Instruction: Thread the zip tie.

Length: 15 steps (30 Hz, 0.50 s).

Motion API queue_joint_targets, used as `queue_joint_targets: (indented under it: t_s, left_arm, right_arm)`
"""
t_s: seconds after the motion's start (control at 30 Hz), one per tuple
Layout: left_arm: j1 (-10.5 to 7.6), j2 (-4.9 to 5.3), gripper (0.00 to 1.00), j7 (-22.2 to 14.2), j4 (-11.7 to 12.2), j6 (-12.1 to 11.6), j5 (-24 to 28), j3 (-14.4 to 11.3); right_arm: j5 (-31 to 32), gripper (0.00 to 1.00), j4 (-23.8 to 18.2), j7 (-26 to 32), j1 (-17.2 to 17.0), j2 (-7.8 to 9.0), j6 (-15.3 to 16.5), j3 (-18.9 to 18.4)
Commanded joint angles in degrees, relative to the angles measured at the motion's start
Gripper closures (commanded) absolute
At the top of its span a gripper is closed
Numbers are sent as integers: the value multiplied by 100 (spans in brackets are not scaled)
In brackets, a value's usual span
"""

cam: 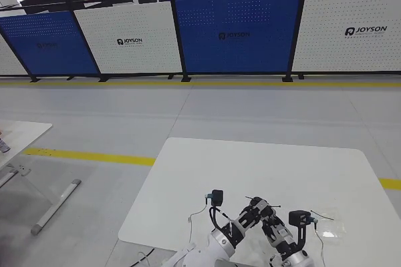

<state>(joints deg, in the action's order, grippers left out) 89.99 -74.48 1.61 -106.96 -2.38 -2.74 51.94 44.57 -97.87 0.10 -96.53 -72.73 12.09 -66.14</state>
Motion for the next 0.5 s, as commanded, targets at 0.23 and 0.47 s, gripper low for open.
queue_joint_targets:
  t_s: [0.23, 0.47]
  left_arm:
    - [60, 12, 100, 2, -109, -76, -37, -8]
    - [112, 25, 100, -16, -192, -114, -107, -23]
  right_arm:
    - [-4, 100, 35, 1, 22, 1, 5, 7]
    - [-10, 100, 47, -15, 18, 5, 24, 2]
